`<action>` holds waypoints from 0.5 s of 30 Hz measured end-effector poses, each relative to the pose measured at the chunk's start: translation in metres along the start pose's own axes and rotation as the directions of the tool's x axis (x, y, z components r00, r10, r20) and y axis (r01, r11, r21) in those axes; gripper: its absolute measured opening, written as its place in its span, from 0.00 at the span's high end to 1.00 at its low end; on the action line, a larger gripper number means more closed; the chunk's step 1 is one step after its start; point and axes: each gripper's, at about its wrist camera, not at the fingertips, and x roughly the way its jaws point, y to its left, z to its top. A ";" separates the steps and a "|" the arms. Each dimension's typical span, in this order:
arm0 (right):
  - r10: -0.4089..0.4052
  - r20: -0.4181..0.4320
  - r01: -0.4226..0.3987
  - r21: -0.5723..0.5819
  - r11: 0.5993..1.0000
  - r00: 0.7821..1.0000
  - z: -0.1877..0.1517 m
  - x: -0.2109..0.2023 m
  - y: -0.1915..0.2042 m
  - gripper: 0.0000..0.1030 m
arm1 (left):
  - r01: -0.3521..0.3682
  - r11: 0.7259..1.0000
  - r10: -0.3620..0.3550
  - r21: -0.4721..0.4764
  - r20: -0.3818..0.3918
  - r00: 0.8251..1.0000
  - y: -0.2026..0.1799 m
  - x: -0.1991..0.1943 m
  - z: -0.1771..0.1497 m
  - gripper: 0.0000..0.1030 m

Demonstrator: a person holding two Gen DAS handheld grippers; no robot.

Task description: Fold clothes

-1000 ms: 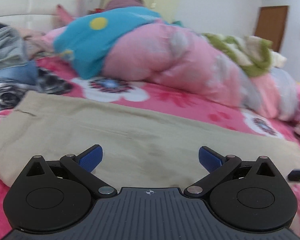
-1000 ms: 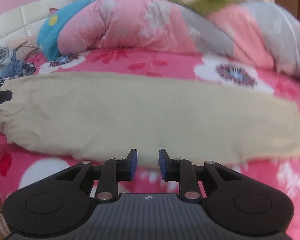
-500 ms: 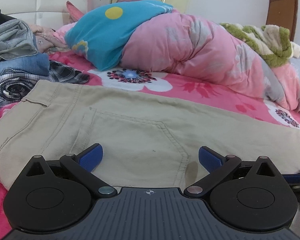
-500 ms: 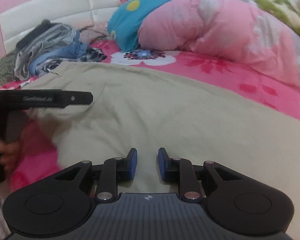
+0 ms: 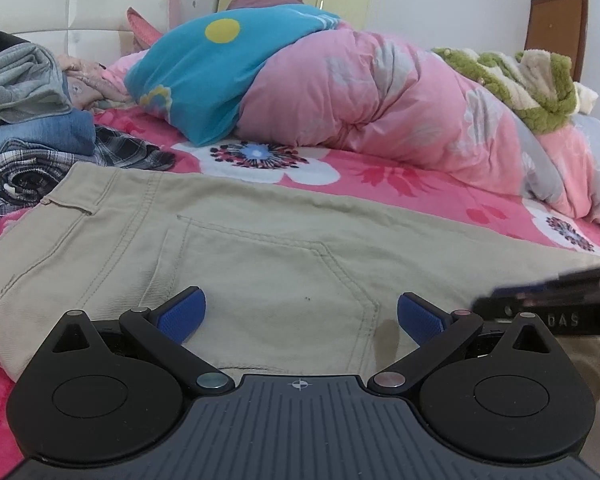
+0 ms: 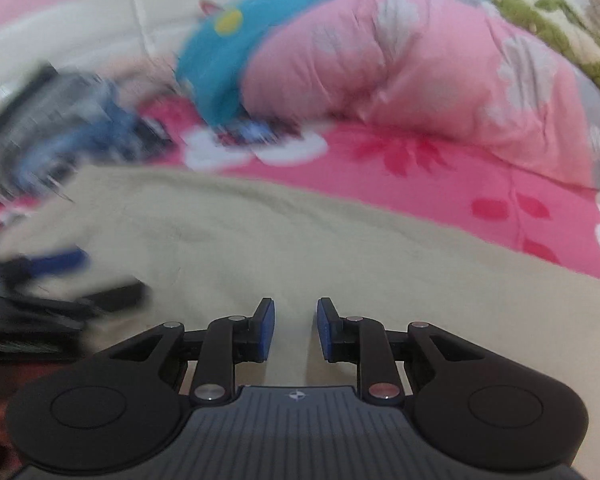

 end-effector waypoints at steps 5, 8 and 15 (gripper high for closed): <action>-0.109 -0.018 0.110 0.089 0.990 0.994 -0.020 -0.027 -0.047 0.78 | 0.015 1.000 -0.015 -0.016 0.000 1.000 0.002 -0.001 0.001 0.00; -0.228 -0.051 0.233 0.157 0.960 0.972 -0.027 -0.051 -0.076 0.77 | 0.025 0.999 -0.025 -0.026 0.003 1.000 0.003 -0.003 0.001 0.00; -0.236 -0.006 0.228 0.289 0.930 0.972 -0.032 -0.082 -0.091 0.76 | 0.025 0.999 -0.024 -0.022 0.005 1.000 0.002 -0.004 0.000 0.00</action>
